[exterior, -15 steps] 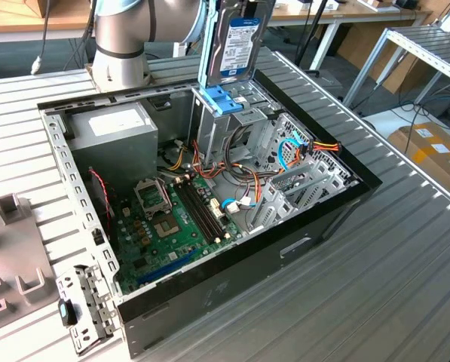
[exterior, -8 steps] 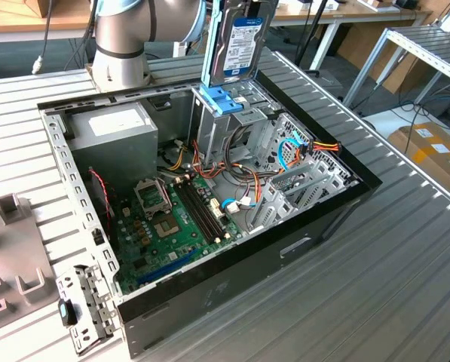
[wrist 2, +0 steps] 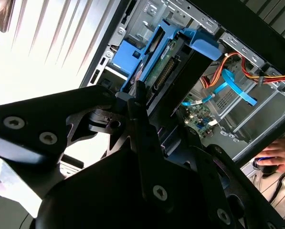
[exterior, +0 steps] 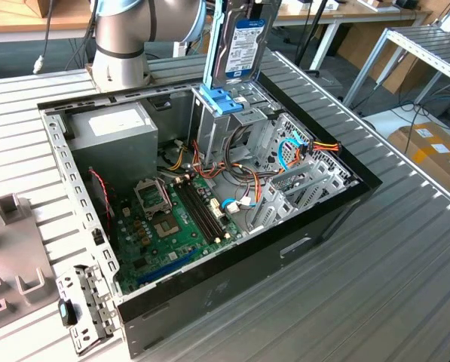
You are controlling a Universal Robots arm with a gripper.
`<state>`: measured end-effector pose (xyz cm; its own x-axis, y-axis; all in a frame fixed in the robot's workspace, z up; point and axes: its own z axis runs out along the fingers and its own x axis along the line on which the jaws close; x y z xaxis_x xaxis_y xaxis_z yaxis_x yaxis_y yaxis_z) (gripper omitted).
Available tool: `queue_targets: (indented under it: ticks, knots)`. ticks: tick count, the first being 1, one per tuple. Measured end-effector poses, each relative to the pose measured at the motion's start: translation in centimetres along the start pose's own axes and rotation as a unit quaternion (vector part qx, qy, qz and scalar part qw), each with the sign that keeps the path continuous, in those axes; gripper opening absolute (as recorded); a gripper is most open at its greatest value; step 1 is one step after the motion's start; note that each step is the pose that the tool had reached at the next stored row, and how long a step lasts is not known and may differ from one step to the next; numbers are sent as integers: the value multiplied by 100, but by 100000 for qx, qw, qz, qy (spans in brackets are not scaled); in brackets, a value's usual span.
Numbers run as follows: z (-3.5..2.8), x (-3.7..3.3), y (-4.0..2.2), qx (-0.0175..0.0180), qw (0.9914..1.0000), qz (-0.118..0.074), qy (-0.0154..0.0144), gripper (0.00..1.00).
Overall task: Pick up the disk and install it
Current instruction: 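Insert the disk into the insertion slot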
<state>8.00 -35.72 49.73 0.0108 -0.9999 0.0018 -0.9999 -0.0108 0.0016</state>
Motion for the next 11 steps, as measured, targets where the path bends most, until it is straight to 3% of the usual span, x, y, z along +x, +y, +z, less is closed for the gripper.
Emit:
queue_targets:
  ticks: [11]
  knots:
    - [1, 132, 1, -2, 100000, 0, 2, 35]
